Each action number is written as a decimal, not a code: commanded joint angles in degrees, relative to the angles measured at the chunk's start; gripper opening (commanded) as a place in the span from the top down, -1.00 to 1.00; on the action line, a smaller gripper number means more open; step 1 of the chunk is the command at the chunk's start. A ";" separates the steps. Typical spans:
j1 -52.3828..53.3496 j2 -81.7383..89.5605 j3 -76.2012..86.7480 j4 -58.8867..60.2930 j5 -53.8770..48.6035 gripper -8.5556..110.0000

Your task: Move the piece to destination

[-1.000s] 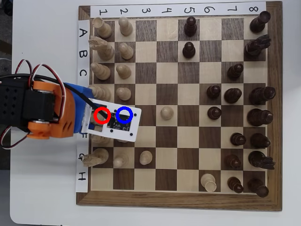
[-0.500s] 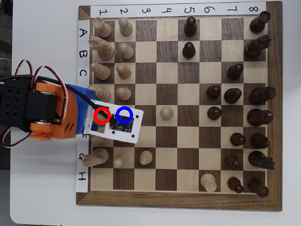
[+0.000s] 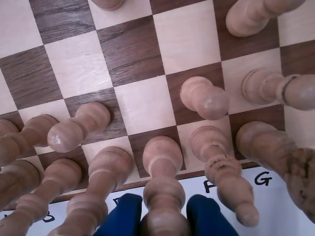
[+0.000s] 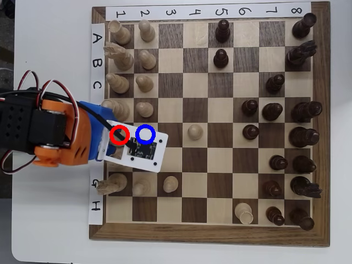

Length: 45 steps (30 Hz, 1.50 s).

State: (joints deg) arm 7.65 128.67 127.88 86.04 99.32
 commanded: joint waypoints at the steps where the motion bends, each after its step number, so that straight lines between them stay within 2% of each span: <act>1: 1.67 1.93 -0.62 -1.85 1.23 0.66; 12: 2.37 1.05 -2.72 -0.53 3.16 0.85; 45: 3.25 -1.49 -13.80 4.31 4.39 0.86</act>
State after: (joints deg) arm 9.40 127.79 125.95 88.24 99.67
